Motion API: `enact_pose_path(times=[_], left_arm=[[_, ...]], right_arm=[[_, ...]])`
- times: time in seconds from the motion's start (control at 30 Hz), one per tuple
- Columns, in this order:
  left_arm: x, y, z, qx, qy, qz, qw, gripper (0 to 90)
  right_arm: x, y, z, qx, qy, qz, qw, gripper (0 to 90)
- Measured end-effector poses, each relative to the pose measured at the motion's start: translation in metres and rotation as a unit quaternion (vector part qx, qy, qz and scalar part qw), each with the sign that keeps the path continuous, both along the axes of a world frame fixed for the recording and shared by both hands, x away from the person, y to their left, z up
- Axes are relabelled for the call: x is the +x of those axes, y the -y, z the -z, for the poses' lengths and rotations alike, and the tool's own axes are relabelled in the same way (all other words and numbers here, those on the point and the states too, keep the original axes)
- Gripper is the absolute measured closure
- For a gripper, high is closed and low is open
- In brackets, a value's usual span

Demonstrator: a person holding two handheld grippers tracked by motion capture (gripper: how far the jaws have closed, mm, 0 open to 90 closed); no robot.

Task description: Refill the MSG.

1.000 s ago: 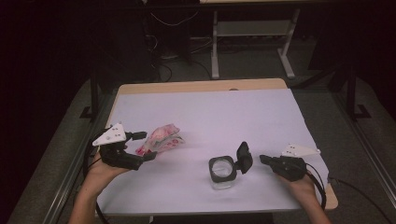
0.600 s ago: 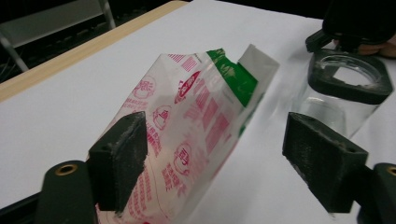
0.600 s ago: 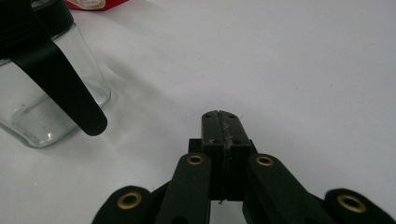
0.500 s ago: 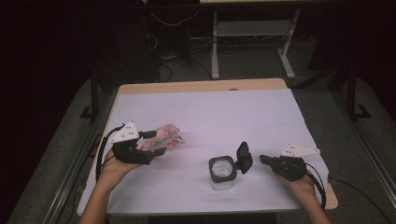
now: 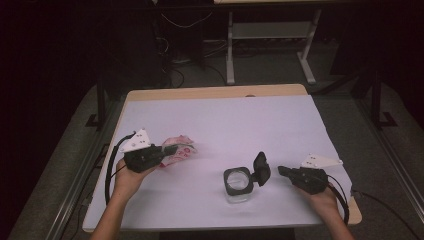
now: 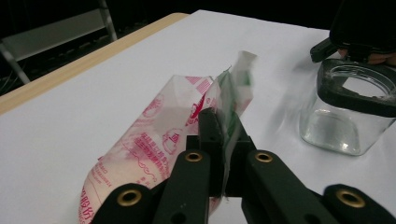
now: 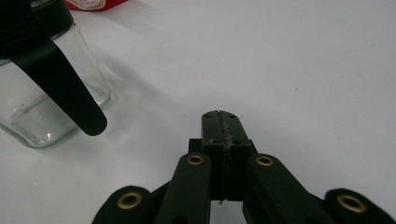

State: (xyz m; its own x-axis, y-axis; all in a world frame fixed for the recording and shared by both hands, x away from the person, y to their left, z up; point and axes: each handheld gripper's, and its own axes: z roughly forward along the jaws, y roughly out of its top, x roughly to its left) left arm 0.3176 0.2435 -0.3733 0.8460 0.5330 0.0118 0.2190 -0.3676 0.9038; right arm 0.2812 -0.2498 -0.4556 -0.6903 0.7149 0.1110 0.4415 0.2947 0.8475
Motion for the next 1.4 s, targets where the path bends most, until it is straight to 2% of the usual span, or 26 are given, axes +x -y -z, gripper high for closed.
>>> enact_pose_path(times=[0.1,0.23,0.5,0.63,0.8,1.0,1.17,1.27,1.4], left_arm=[[0.001,-0.003,-0.003,0.001,0.01,-0.004,0.9999,89.9],[0.002,-0.01,-0.009,-0.01,0.013,-0.008,0.9998,90.0],[0.004,-0.017,-0.038,-0.021,0.038,-0.006,0.9991,90.0],[0.0,-0.018,-0.052,-0.032,0.039,0.004,0.9987,90.0],[-0.004,-0.015,-0.063,-0.043,0.034,0.019,0.9983,90.0],[-0.006,-0.005,-0.078,-0.041,0.024,0.033,0.9983,90.0],[-0.009,0.001,-0.086,-0.048,0.019,0.035,0.998,90.0],[-0.012,0.002,-0.087,-0.051,0.02,0.039,0.9977,90.0],[-0.016,0.002,-0.087,-0.052,0.009,0.04,0.9978,90.0]], right_arm=[[0.0,0.0,0.0,-0.002,0.002,-0.001,1.0,89.8],[-0.001,0.0,-0.001,-0.001,0.009,0.0,1.0,89.9],[-0.003,0.002,-0.001,0.004,0.014,0.004,0.9999,89.9],[-0.007,0.005,-0.002,0.003,0.017,0.006,0.9998,89.9],[-0.021,0.006,-0.011,0.015,0.022,0.012,0.9996,90.0],[-0.049,-0.002,-0.017,0.002,0.033,-0.019,0.9993,90.0],[-0.071,-0.01,-0.021,0.009,0.024,-0.045,0.9986,90.0],[-0.078,-0.016,-0.022,0.014,0.02,-0.061,0.9978,90.0],[-0.082,-0.028,-0.025,0.015,0.016,-0.082,0.9964,90.0]])
